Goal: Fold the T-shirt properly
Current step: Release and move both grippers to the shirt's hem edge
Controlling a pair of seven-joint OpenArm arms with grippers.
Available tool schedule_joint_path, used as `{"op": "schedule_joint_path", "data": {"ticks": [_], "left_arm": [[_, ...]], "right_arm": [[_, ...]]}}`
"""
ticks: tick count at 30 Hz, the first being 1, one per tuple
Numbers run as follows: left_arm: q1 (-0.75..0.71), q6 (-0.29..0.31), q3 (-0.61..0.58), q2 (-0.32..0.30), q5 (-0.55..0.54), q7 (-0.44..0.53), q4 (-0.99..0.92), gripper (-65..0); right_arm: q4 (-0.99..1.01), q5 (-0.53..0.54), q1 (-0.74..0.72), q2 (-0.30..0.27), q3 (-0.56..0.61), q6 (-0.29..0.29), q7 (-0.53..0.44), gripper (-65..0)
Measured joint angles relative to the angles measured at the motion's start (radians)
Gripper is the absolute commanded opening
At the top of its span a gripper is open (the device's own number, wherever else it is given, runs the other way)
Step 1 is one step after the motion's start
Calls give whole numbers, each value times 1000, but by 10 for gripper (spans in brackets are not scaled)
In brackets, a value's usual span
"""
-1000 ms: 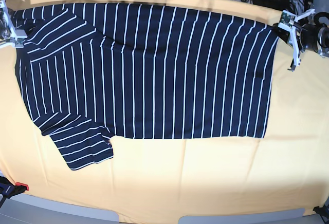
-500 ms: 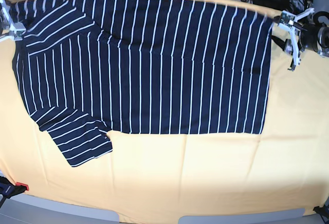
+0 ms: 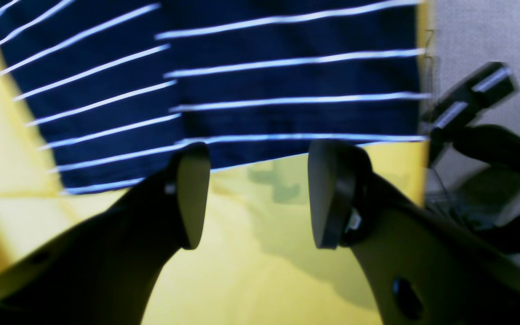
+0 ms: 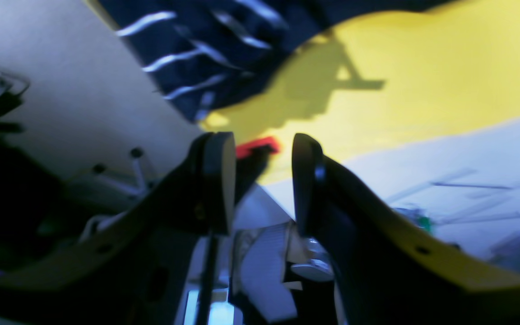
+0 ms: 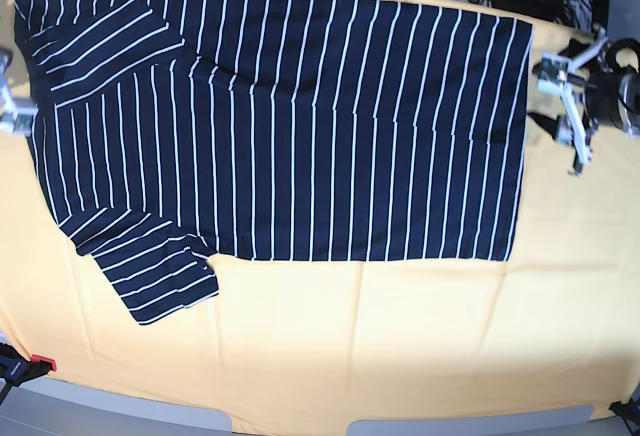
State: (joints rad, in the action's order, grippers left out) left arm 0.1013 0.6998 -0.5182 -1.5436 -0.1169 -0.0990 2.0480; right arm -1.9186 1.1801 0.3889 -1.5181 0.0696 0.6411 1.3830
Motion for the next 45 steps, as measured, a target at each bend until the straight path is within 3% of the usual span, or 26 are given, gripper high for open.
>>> {"op": "schedule_joint_path", "data": {"ticks": [3, 4, 7, 9, 10, 14, 16, 20, 23, 29, 37, 45], "left_arm": [[77, -2, 0, 0, -193, -78, -5, -294], [96, -45, -1, -2, -260, -112, -15, -294], [193, -273, -6, 22, -411, -197, -82, -294], [255, -433, -2, 94, -451, -192, -165, -294], [277, -464, 0, 134, -469, -188, -216, -294], [340, -475, -5, 291, -549, -225, -473, -294], [376, -455, -5, 369, -596, -235, -618, -294], [446, -322, -4, 508, -714, -237, -923, -294], [487, -175, -4, 603, -798, -238, -1143, -291], [548, -10, 2, 760, -906, -240, -1468, -289], [560, -6, 10, 905, -991, -272, -1535, -289], [564, 13, 16, 1002, -1071, -388, -1533, -303]], "right_arm": [[0, 8, -88, -1, 0, -1, 0, -410], [0, 9, -111, -1, 0, -2, 1, -410], [-1, -10, -177, 6, 1, -31, 4, -410], [0, -79, -222, 30, 0, -41, -21, -410], [0, -101, -238, 43, 0, -54, -33, -410], [5, -176, -262, 96, 0, -76, -74, -410], [22, -215, -262, 105, 1, -85, -100, -410], [40, -234, -265, 115, 1, -89, -141, -410], [40, -236, -269, 122, 1, -91, -142, -410], [40, -237, -269, 122, 1, -92, -144, -410], [40, -238, -268, 123, 1, -92, -146, -410], [40, -238, -268, 125, 1, -92, -165, -410]]}}
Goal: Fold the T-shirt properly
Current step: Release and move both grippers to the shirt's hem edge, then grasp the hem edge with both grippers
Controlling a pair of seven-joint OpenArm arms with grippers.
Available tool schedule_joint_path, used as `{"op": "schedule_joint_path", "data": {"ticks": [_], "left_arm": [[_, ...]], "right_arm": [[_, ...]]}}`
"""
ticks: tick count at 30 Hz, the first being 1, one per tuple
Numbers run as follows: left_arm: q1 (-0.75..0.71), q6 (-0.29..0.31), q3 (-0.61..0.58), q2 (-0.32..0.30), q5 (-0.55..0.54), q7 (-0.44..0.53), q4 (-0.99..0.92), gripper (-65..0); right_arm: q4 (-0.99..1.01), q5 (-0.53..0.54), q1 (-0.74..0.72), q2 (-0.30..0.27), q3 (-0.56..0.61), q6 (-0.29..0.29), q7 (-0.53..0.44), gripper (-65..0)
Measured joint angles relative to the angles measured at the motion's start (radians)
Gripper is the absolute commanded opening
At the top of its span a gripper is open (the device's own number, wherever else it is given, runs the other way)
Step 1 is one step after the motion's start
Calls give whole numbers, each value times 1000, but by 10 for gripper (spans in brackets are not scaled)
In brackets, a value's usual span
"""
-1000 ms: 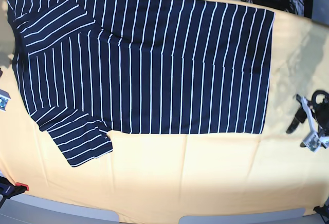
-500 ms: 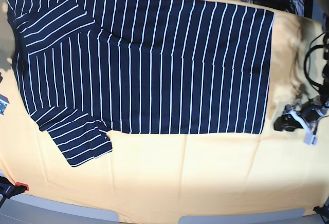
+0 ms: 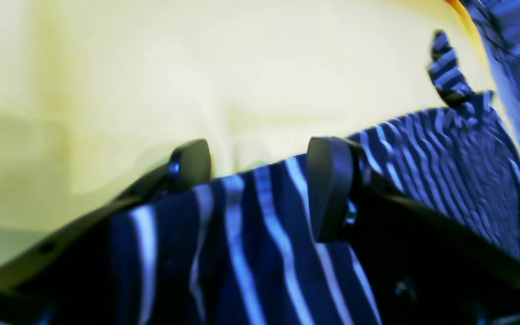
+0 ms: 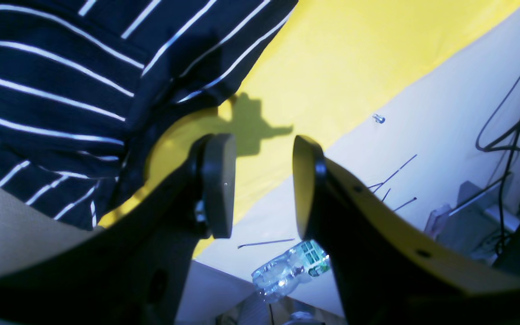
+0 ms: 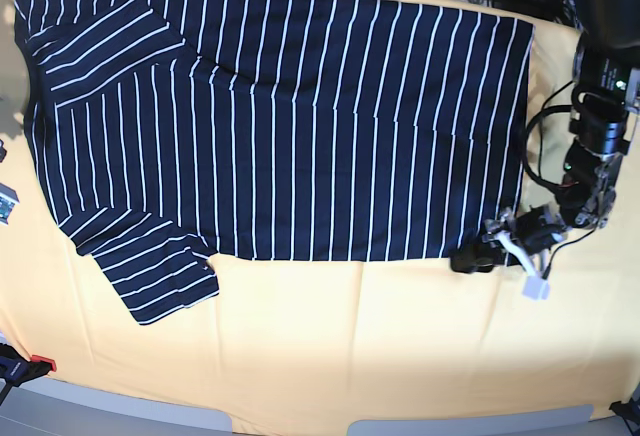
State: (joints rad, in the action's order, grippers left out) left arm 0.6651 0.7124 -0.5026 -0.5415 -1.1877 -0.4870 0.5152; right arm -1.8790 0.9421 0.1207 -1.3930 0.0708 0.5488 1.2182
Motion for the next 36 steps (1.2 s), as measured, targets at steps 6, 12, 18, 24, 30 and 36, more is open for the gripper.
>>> {"op": "schedule_joint_path", "data": {"ticks": [6, 12, 18, 24, 30, 36], "left_arm": [[1, -5, -2, 0, 40, 23, -4, -600], [31, -6, -8, 2, 92, 21, -6, -650], [69, -39, -9, 8, 233, 104, -8, -650], [75, -44, -10, 10, 254, 117, -10, -650], [75, -46, -10, 10, 254, 118, -10, -650], [75, -46, -10, 10, 253, 120, -10, -650]], "right_arm": [[2, -190, -10, 159, 0, -20, -155, -408], [24, -489, -72, 359, 0, -194, -335, -257], [238, -518, -208, 542, 0, -193, -397, -258], [555, -519, -381, 646, -2, -135, -478, -258], [903, -520, -524, 721, -6, -84, -515, -258], [1043, -495, -563, 743, -7, -82, -583, -258]]}}
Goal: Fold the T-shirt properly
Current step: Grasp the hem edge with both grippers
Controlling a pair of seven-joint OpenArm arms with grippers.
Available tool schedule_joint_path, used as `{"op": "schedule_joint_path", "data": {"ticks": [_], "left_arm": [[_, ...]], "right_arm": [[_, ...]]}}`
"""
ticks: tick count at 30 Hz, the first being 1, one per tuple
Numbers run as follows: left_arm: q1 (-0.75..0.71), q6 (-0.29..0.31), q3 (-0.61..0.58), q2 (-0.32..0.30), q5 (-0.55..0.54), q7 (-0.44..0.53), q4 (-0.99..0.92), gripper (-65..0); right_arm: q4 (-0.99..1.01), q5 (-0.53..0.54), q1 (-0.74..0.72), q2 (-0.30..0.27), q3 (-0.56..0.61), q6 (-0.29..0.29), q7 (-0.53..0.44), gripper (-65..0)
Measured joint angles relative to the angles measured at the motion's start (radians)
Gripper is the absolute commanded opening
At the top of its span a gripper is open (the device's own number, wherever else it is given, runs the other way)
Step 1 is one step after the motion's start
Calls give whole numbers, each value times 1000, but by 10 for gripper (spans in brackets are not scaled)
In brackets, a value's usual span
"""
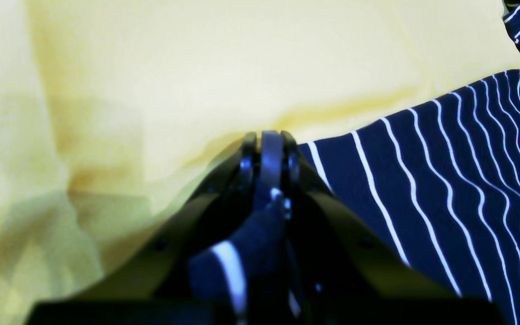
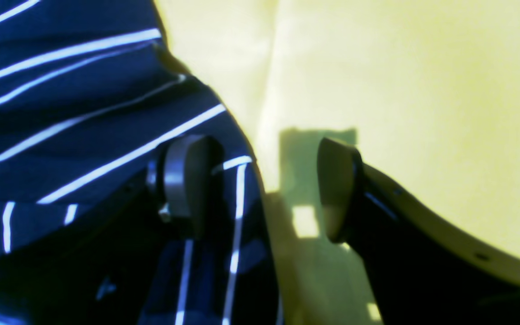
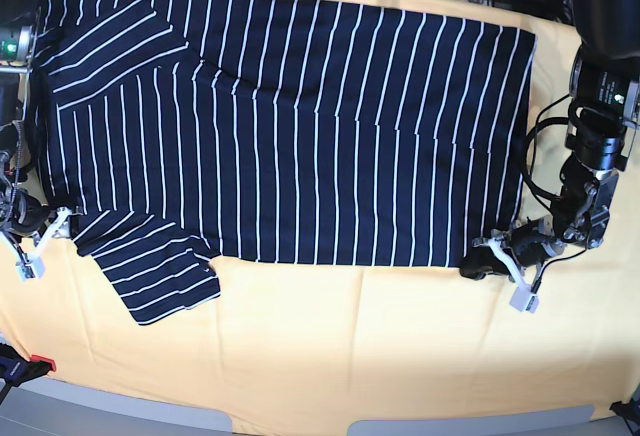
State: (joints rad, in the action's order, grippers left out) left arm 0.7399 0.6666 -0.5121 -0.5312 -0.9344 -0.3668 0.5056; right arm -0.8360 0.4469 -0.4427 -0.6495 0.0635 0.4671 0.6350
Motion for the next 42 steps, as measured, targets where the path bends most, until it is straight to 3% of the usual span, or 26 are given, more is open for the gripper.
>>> {"op": "schedule_joint_path", "data": {"ticks": [6, 10, 14, 18, 22, 32, 37, 42], "left_arm": [[0, 19, 0, 0, 0, 0, 0, -650], [0, 19, 0, 0, 0, 0, 0, -650], [0, 19, 0, 0, 0, 0, 0, -650], [0, 19, 0, 0, 0, 0, 0, -650], [0, 19, 0, 1, 0, 0, 0, -650], [0, 19, 0, 0, 0, 0, 0, -650], [0, 19, 0, 1, 42, 34, 0, -650], [0, 19, 0, 2, 64, 80, 0, -650]], "right_arm": [[0, 43, 2, 11, -2, 2, 29, -258], [0, 79, 2, 19, -3, 84, 45, -265], [0, 89, 2, 24, -3, 97, 46, -390], [0, 88, 2, 26, -3, 137, 46, -475], [0, 105, 3, 26, -3, 194, 46, -650], [2, 97, -15, 24, -2, 196, 58, -650], [6, 76, -69, 21, 0, 158, 71, -650], [6, -41, -89, 25, 0, 108, -27, -650]]}}
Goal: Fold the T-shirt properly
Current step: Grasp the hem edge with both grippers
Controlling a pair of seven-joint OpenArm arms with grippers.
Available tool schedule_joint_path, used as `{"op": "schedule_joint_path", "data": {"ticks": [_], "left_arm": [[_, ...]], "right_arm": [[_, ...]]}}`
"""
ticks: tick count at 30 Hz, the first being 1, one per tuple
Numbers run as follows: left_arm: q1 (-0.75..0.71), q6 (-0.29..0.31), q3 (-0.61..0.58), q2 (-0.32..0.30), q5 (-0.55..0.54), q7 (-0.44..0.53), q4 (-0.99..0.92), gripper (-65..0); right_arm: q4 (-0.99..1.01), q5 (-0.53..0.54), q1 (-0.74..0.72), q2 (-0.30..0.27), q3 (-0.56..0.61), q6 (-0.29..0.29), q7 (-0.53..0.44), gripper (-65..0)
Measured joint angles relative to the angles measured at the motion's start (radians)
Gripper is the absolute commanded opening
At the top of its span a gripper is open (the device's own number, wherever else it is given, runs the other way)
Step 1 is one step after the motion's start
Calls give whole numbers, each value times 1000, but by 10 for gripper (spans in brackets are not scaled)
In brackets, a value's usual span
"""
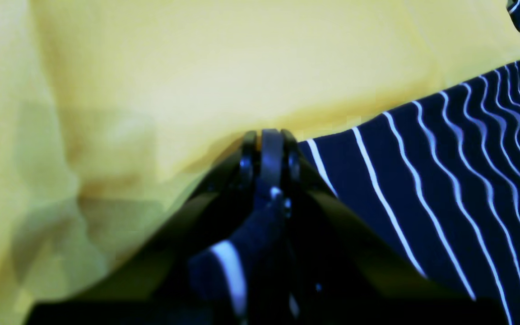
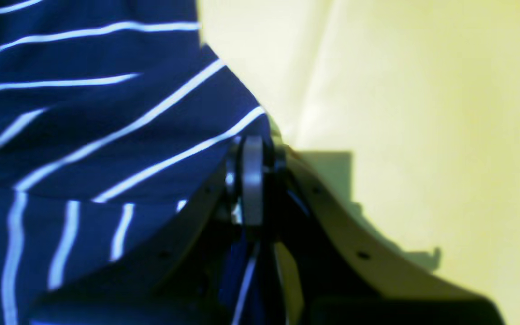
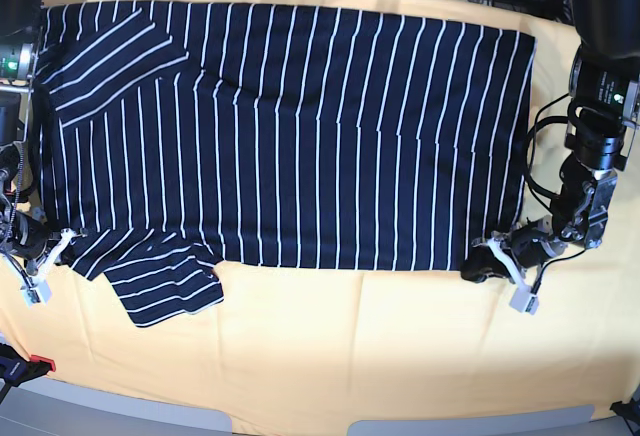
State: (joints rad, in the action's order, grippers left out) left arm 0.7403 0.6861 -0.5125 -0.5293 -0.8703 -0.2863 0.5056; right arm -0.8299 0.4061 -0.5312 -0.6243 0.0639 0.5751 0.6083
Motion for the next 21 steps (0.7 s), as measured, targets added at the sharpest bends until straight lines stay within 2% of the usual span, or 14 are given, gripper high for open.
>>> {"op": "schedule_joint_path", "data": {"ticks": [2, 4, 7, 9, 12, 14, 17, 19, 20, 21], "left_arm": [[3, 0, 0, 1, 0, -1, 0, -650], [5, 0, 0, 5, 44, 24, 0, -650], [5, 0, 0, 13, 115, 85, 0, -650], [11, -2, 0, 14, 138, 89, 0, -650], [28, -31, 0, 14, 138, 91, 0, -650], [38, -51, 0, 15, 173, 111, 0, -650], [44, -50, -2, 15, 198, 132, 0, -650], [45, -24, -2, 14, 198, 130, 0, -650], [45, 10, -2, 14, 197, 131, 0, -650], [44, 9, -2, 14, 197, 130, 0, -650]], "right_arm": [[0, -38, 5, 3, 0, -21, -11, -650], [0, -45, 5, 4, 0, -34, -11, -650], [0, -44, 4, 3, 0, -37, -14, -650], [0, -44, 5, 3, 0, -37, -19, -650], [0, -49, 4, 3, 0, -39, -39, -650], [0, -51, 4, 4, 0, -61, -41, -650], [0, -89, 4, 4, 0, -90, -41, -650], [0, -89, 4, 4, 0, -88, -41, -650], [0, -89, 4, 4, 0, -70, -42, -650], [0, -89, 4, 3, 0, -47, -43, -650]]}}
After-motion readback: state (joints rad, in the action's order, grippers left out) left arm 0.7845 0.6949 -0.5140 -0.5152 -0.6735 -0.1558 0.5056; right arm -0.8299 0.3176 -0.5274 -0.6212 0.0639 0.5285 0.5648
